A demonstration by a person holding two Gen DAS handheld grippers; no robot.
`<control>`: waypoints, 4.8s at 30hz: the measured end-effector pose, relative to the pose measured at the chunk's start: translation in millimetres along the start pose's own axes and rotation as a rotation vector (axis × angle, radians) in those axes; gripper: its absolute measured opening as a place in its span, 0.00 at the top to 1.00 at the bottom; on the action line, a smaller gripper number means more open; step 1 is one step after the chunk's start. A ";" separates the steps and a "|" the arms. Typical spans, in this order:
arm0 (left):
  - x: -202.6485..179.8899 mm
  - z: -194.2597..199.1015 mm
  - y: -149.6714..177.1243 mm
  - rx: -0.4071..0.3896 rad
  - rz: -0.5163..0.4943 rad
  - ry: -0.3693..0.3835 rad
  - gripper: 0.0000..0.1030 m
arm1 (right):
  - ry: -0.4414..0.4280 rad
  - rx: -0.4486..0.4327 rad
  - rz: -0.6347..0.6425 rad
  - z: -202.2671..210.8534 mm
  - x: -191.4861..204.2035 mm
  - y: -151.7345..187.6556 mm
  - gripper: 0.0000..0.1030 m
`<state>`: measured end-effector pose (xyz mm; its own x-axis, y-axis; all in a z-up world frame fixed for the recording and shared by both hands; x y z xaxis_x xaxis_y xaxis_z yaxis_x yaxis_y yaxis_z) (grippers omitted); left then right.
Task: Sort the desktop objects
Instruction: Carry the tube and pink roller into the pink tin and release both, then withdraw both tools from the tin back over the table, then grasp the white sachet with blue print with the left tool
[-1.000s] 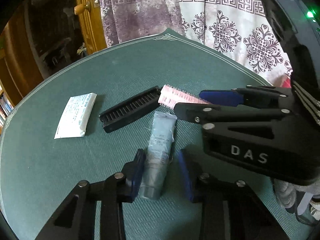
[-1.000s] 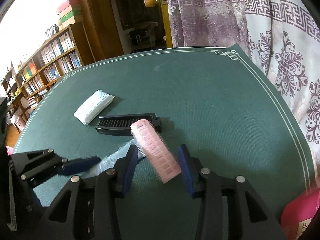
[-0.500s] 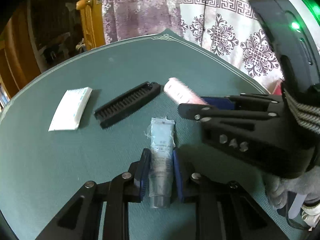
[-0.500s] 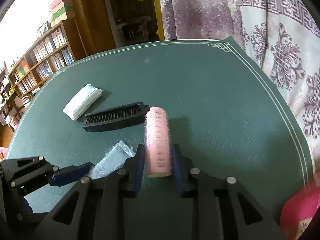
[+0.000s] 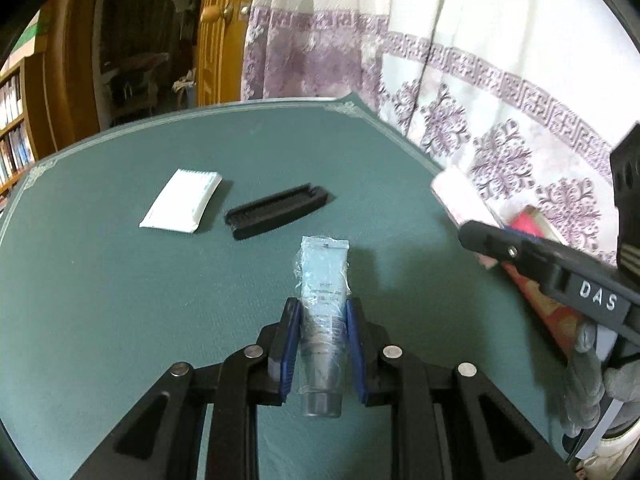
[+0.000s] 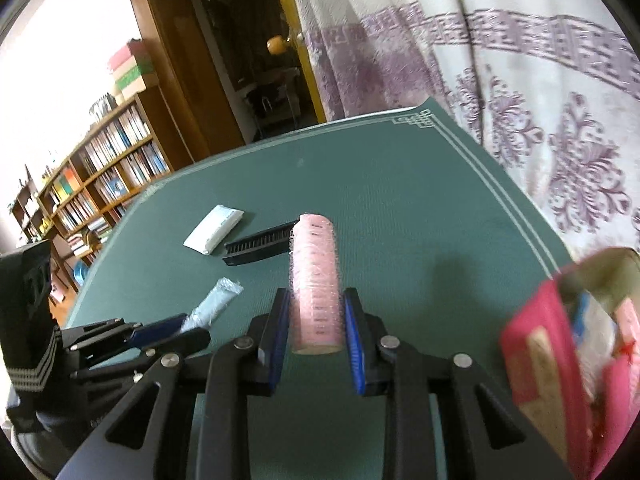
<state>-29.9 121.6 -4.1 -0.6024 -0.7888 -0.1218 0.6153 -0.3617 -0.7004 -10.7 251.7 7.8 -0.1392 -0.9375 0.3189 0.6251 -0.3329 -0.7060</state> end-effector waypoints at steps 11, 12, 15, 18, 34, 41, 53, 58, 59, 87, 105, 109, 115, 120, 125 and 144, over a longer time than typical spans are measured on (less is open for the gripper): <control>-68.7 28.5 -23.5 -0.057 -0.103 0.062 0.77 | 0.034 -0.088 -0.067 82.1 -47.0 11.1 0.72; -77.6 27.3 -24.9 -0.055 -0.113 0.070 0.77 | 0.041 -0.091 -0.072 85.9 -51.4 12.4 0.72; -95.4 24.1 -27.3 -0.049 -0.137 0.091 0.77 | 0.062 -0.101 -0.094 99.3 -68.0 19.1 0.72; -119.8 17.7 -32.1 -0.040 -0.167 0.116 0.77 | 0.079 -0.116 -0.113 113.6 -83.7 22.9 0.72; -250.7 -7.9 -55.5 -0.022 -0.313 0.271 0.77 | 0.221 -0.178 -0.200 194.3 -173.5 53.4 0.72; -268.1 -24.5 -63.5 -0.014 -0.275 0.323 0.69 | 0.227 -0.175 -0.204 194.0 -179.0 56.0 0.71; -215.3 -22.3 -63.5 -0.043 -0.177 0.237 0.25 | 0.229 -0.182 -0.238 190.4 -176.5 56.4 0.46; -176.8 -18.5 -59.7 -0.048 -0.136 0.165 0.17 | 0.207 -0.184 -0.220 185.5 -158.8 51.3 0.43; -169.2 -17.6 -59.3 -0.050 -0.128 0.152 0.17 | 0.198 -0.184 -0.214 183.8 -153.5 49.3 0.42; 224.2 106.5 0.2 -0.116 0.180 -0.497 0.17 | 0.011 -0.071 -0.006 69.9 15.6 12.0 0.16; 380.6 383.9 65.5 -0.198 0.280 -1.005 0.17 | -0.048 -0.013 0.044 29.9 63.6 9.1 0.16; 357.2 347.9 40.2 -0.223 0.243 -0.864 0.17 | -0.056 -0.019 0.052 21.1 75.1 0.9 0.16; 297.8 223.3 -12.8 -0.176 0.139 -0.625 0.17 | -0.020 -0.016 0.042 -5.1 72.5 -15.7 0.16; 252.2 117.5 -44.3 -0.114 0.103 -0.473 0.17 | 0.006 0.014 0.007 -30.0 57.5 -19.5 0.16; 220.0 34.5 -59.7 -0.058 0.076 -0.391 0.17 | 0.019 0.033 -0.025 -46.1 41.7 -21.9 0.16; 173.1 -67.5 -78.3 0.018 0.002 -0.319 0.17 | 0.013 0.063 -0.074 -77.2 21.3 -20.0 0.16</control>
<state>-216.7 46.9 -17.8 -0.4129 -0.9046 0.1053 0.6273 -0.3664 -0.6872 -85.4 230.6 -20.1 -0.1962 -0.9120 0.3602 0.6600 -0.3945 -0.6394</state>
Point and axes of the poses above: each gripper's, at about its wrist camera, not at the fingertips, and z roughly against the way its jaws point, x to its left, y to its underside, the point moved 9 cm from there along -z, roughly the way its jaws point, and after that the axes turned 5 degrees about -z, right-handed, at the moved point
